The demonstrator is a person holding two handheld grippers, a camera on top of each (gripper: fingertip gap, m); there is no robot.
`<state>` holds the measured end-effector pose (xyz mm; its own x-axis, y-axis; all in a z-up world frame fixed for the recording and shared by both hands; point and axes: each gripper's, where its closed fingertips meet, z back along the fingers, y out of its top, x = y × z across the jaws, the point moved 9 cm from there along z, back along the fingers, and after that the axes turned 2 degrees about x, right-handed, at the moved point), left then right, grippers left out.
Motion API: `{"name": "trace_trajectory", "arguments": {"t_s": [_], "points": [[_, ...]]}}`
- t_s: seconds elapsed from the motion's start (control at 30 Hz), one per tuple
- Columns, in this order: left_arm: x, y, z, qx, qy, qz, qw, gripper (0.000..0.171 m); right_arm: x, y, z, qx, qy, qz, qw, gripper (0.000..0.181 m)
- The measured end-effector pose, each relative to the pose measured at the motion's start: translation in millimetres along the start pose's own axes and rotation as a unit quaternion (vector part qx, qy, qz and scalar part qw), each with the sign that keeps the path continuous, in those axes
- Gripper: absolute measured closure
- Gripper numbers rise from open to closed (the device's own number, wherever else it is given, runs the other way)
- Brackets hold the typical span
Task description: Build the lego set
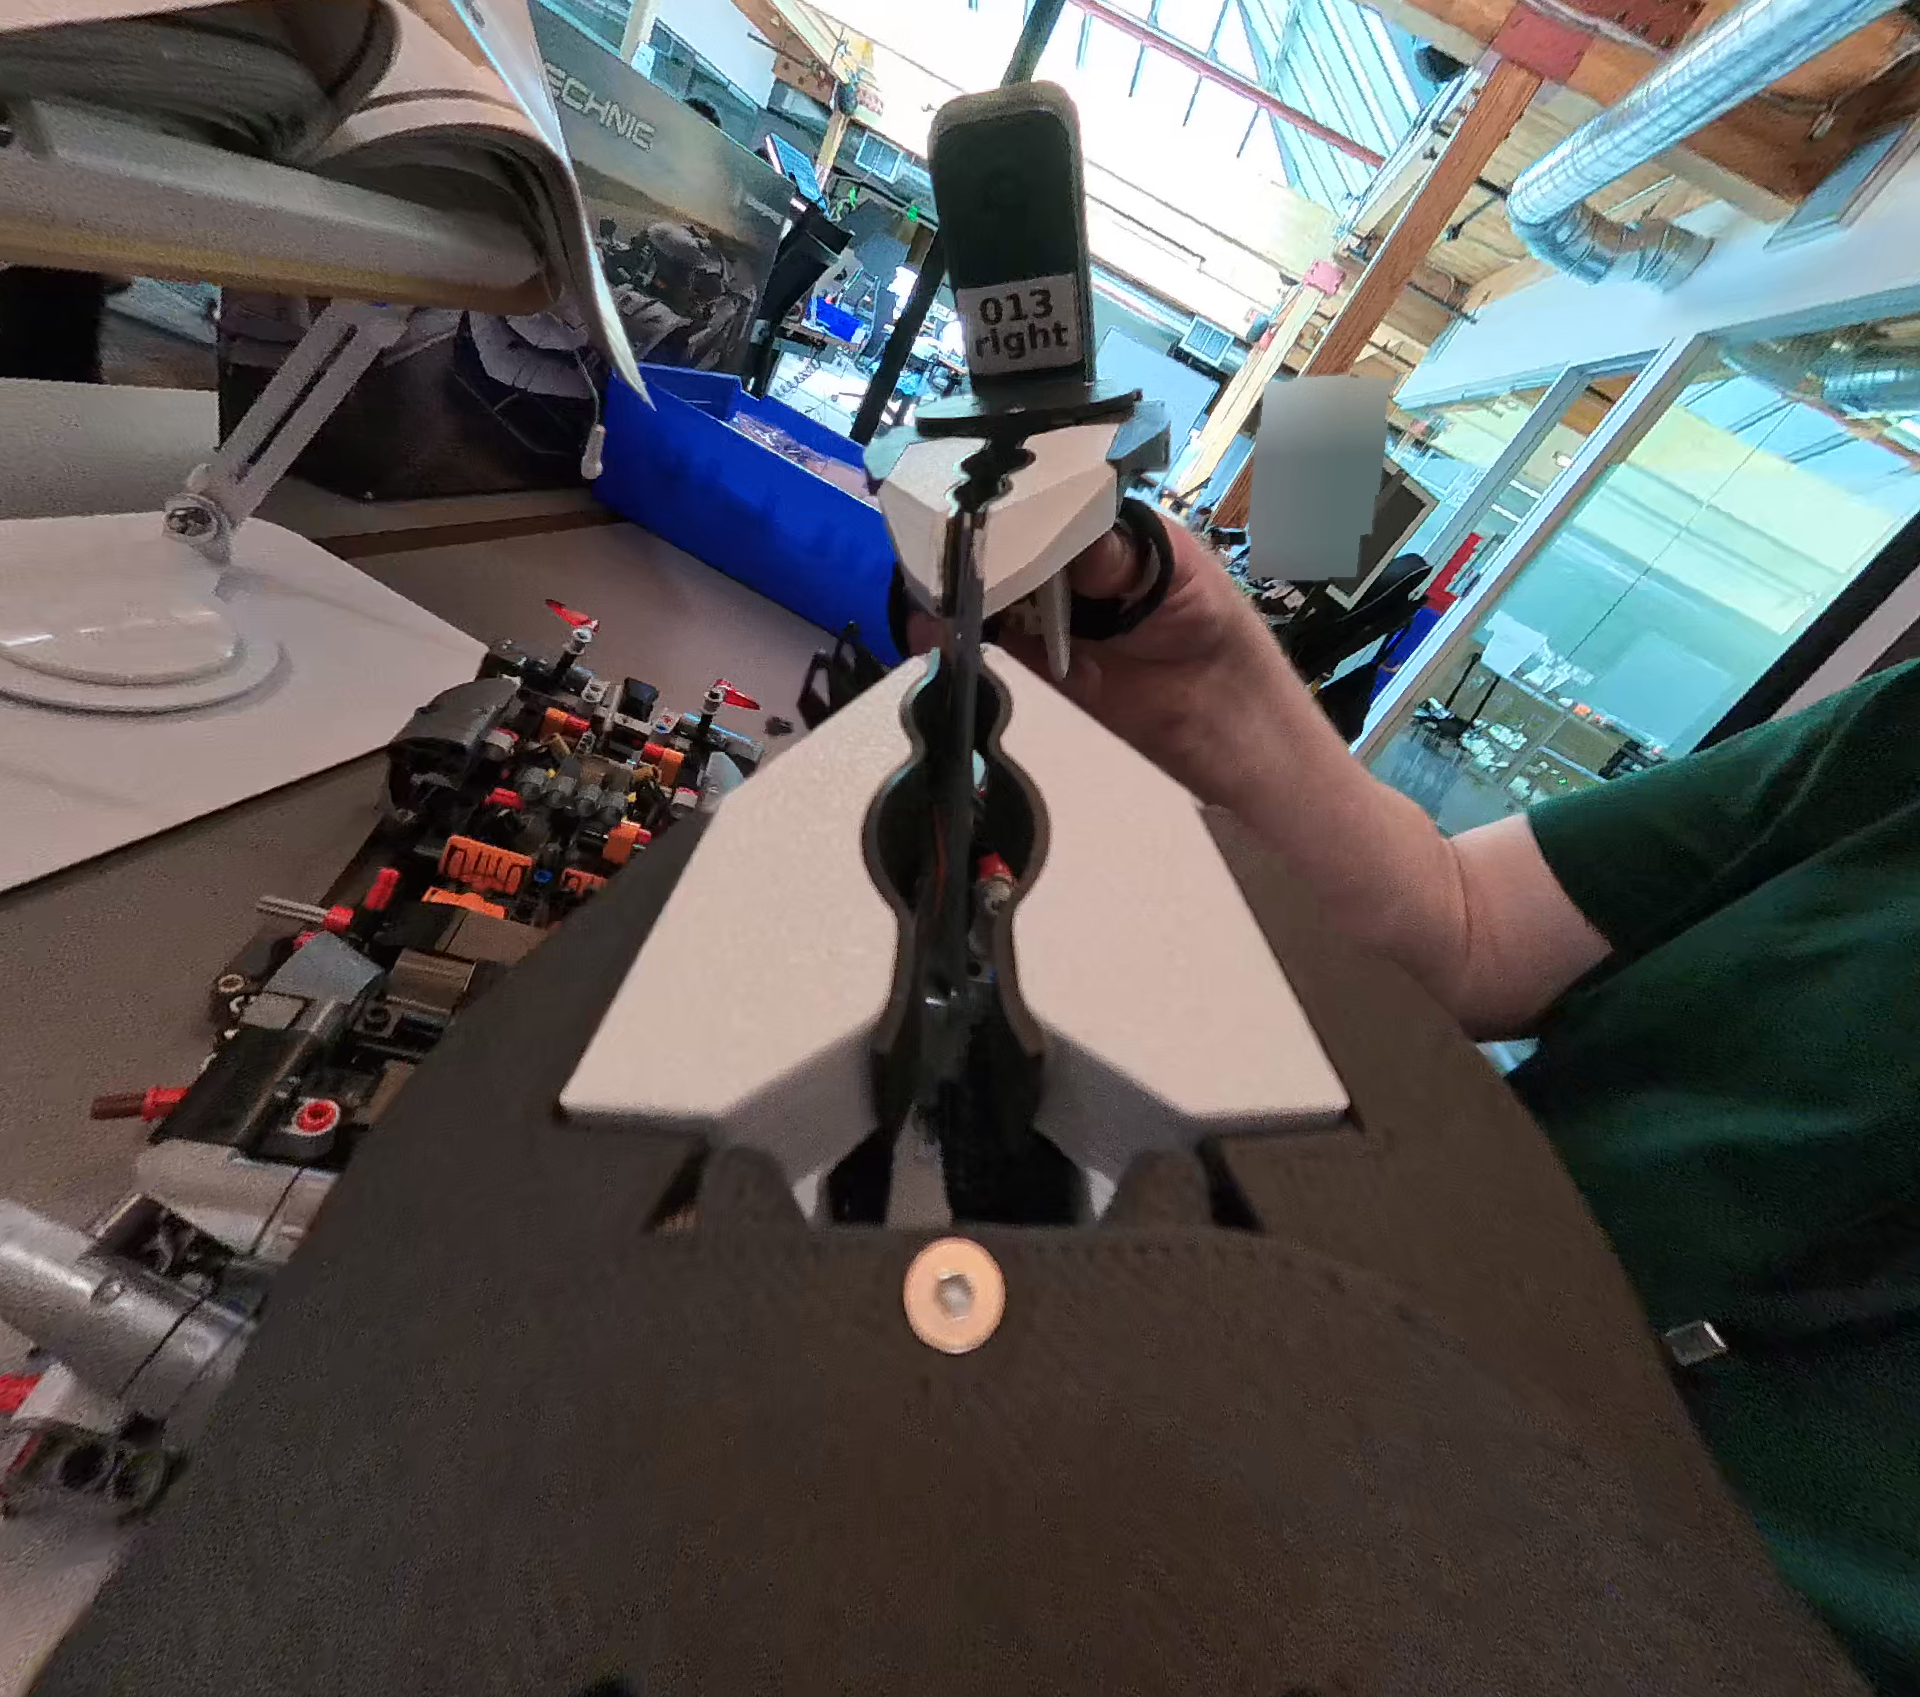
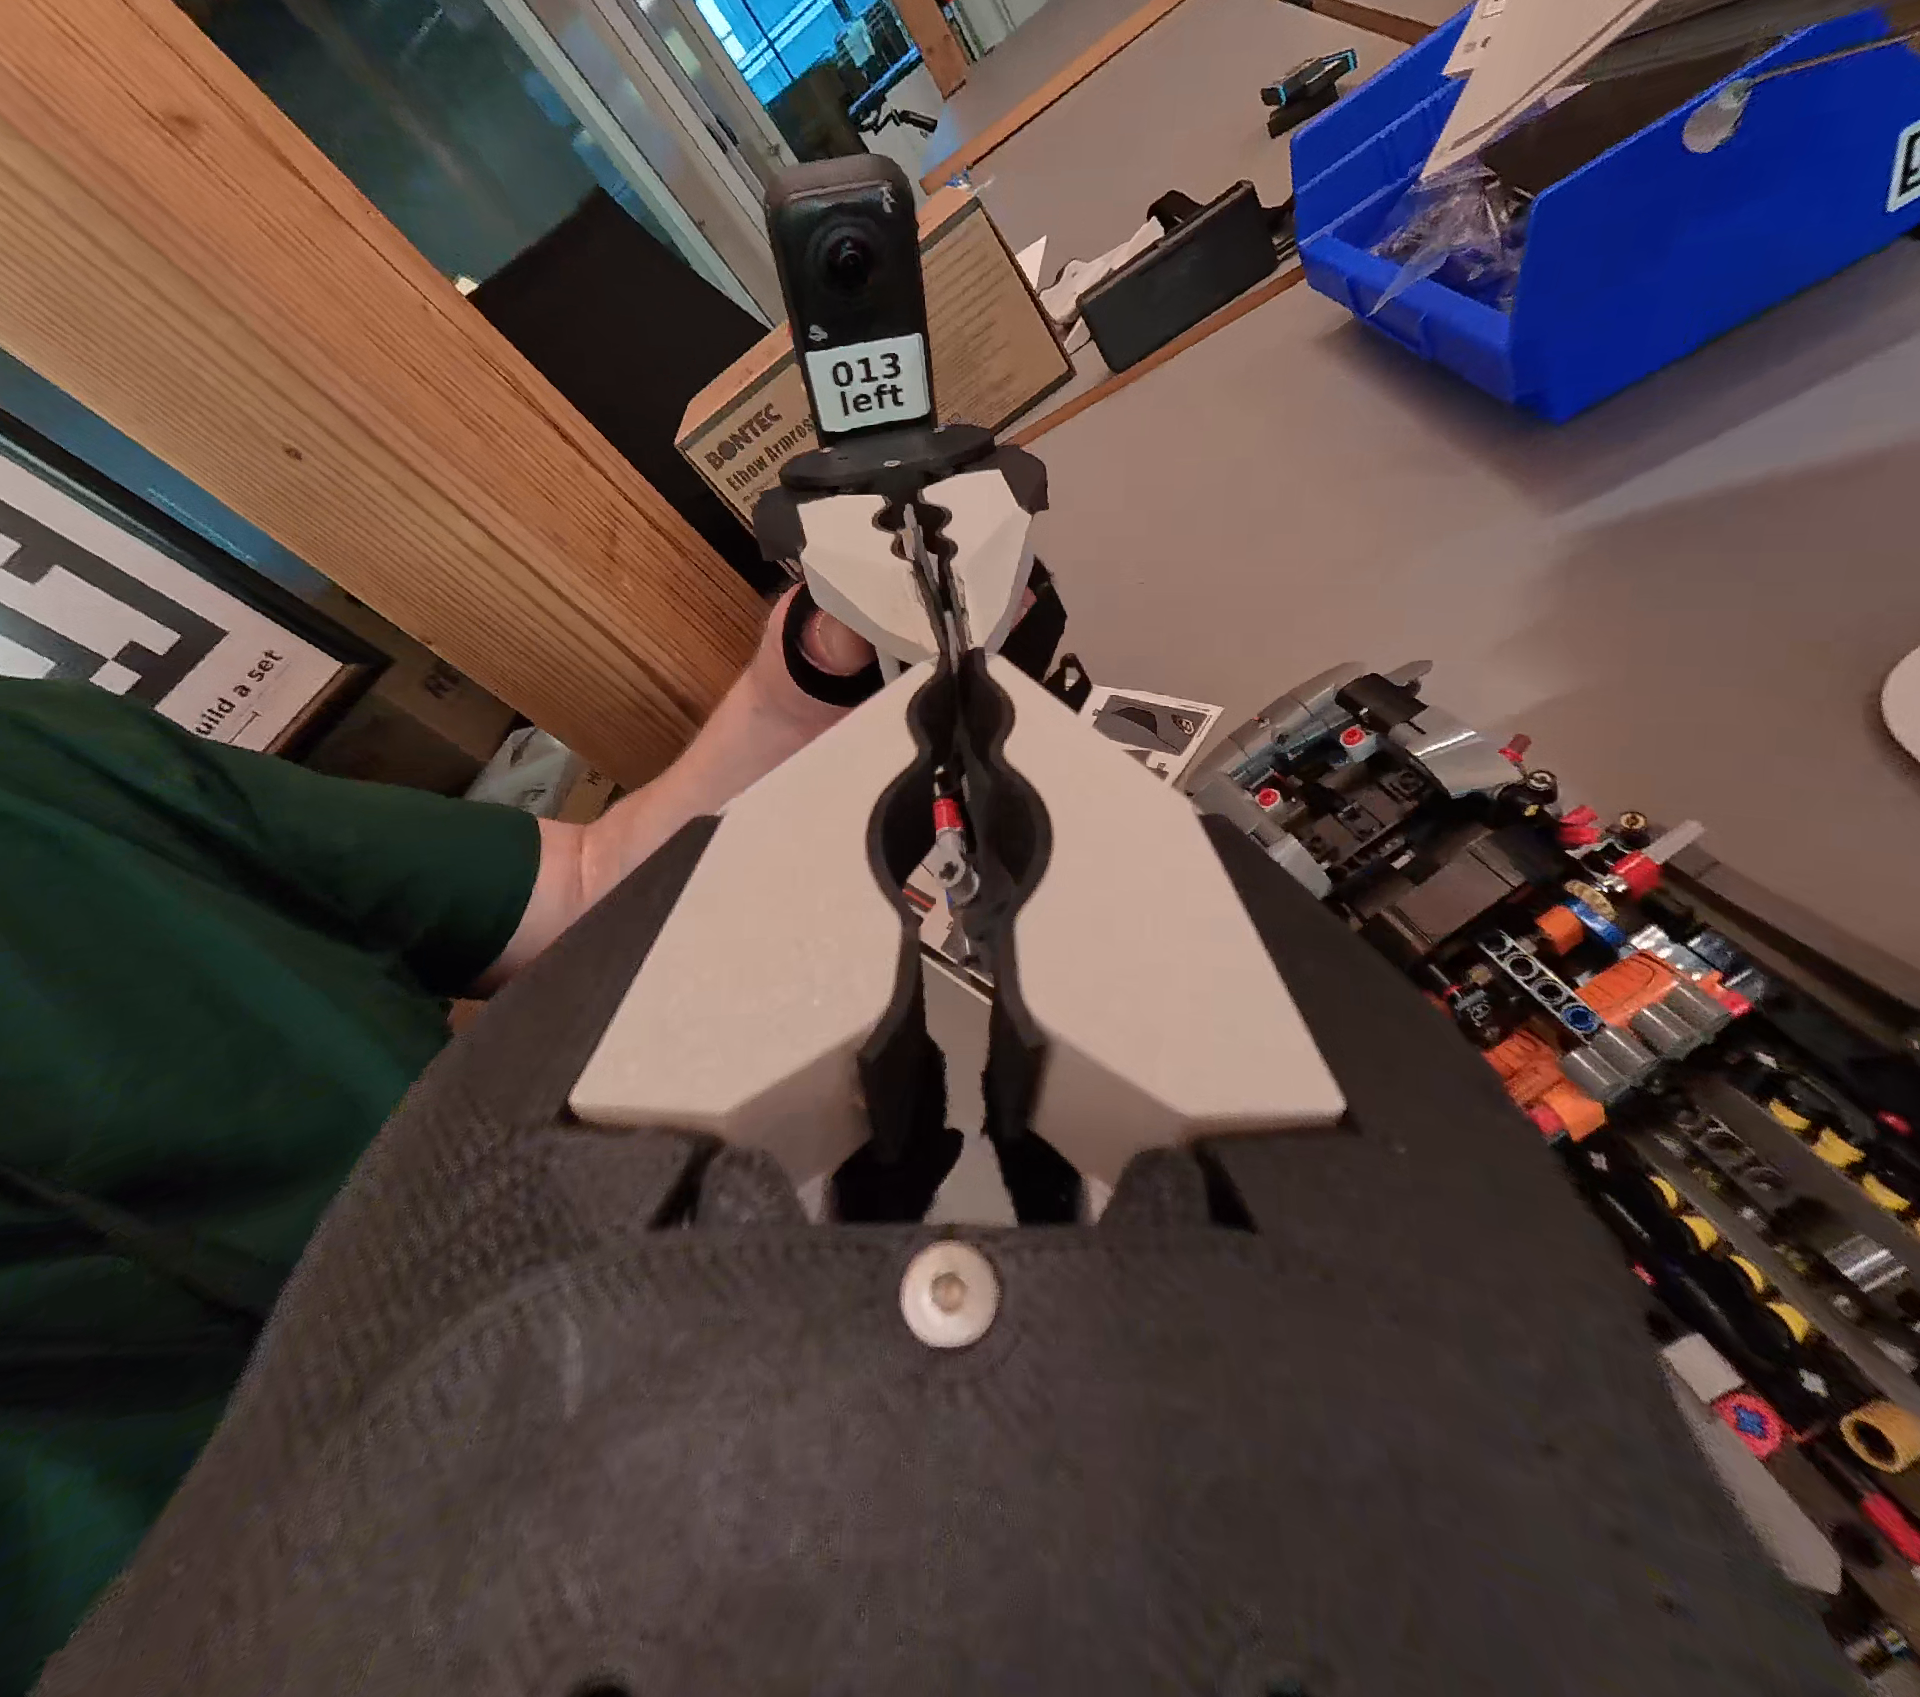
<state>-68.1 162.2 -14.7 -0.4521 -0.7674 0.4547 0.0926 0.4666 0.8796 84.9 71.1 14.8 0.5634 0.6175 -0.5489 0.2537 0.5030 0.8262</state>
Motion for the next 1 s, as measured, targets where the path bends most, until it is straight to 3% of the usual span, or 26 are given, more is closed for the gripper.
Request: {"name": "trace_trajectory", "arguments": {"t_s": [0.17,0.3,0.5,0.8,1.0], "points": [[-2,2,3,0.017,-0.004,0.014,1.0,0.171,-4,3,-3,0.004,0.003,0.023,1.0,0.171],[0,3,4,0.021,-0.008,0.012,1.0,0.171,-6,1,-8,-0.01,0.001,0.039,0.999,0.181],[5,7,6,0.043,-0.024,-0.002,0.999,0.169,-8,5,-9,-0.006,0.004,0.045,0.999,0.181],[1,15,20,0.069,0.009,-0.017,0.997,0.15,-1,5,-7,0.021,0.005,0.024,0.999,0.181],[-9,8,19,0.031,-0.001,0.02,0.999,0.123,5,10,2,0.065,0.004,0.004,0.998,0.181]]}}
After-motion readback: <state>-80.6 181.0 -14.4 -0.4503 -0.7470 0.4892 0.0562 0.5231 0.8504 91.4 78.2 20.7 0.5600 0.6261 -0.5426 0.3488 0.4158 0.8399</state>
